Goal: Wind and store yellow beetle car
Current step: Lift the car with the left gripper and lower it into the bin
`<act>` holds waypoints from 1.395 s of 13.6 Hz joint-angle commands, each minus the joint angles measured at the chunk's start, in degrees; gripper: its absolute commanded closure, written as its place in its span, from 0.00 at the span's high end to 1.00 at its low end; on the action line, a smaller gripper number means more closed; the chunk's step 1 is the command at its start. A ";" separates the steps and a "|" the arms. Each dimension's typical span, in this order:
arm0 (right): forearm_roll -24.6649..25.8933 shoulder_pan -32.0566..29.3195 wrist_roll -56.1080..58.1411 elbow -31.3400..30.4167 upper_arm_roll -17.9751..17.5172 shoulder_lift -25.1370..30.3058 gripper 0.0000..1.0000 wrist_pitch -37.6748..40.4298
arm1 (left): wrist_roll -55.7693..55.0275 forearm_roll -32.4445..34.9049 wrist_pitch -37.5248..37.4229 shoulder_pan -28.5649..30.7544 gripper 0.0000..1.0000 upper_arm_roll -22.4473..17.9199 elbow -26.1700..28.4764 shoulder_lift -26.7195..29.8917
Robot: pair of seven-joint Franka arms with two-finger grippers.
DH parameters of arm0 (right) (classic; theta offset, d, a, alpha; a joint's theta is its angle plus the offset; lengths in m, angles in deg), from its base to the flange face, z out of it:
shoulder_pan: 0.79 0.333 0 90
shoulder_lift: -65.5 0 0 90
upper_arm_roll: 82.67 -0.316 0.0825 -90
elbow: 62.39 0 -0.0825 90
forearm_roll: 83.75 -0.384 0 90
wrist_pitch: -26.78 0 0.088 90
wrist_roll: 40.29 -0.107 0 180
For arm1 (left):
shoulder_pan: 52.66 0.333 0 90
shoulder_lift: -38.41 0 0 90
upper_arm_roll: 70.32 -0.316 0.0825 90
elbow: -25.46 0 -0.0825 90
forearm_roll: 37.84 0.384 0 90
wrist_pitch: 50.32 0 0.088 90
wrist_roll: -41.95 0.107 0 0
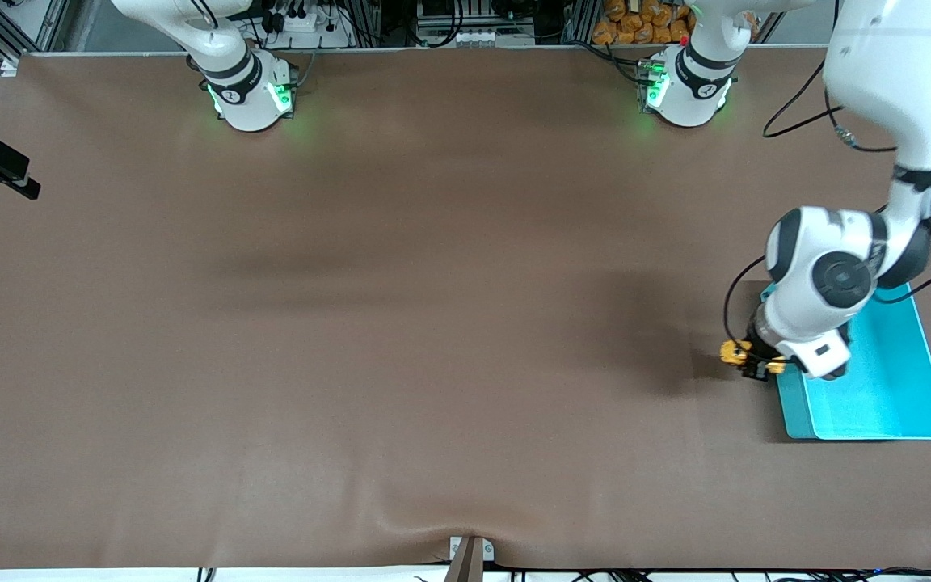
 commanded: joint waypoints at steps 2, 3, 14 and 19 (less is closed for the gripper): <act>0.53 0.72 -0.21 -0.27 0.25 0.55 1.00 -0.03 | 18.00 1.11 -10.29 4.75 0.00 -0.31 -4.87 2.51; 0.44 0.81 -0.30 -0.27 0.25 0.46 1.00 -0.12 | 22.49 1.11 -10.65 6.59 0.00 -0.31 -5.84 2.50; 0.70 0.98 -0.38 0.08 0.16 0.64 1.00 -0.56 | 69.42 -1.34 -9.95 16.89 0.00 0.13 -11.65 -5.22; 0.62 0.98 -0.39 0.08 0.07 0.46 1.00 -0.73 | 96.75 -12.75 -7.32 20.40 0.00 0.13 -11.57 -8.65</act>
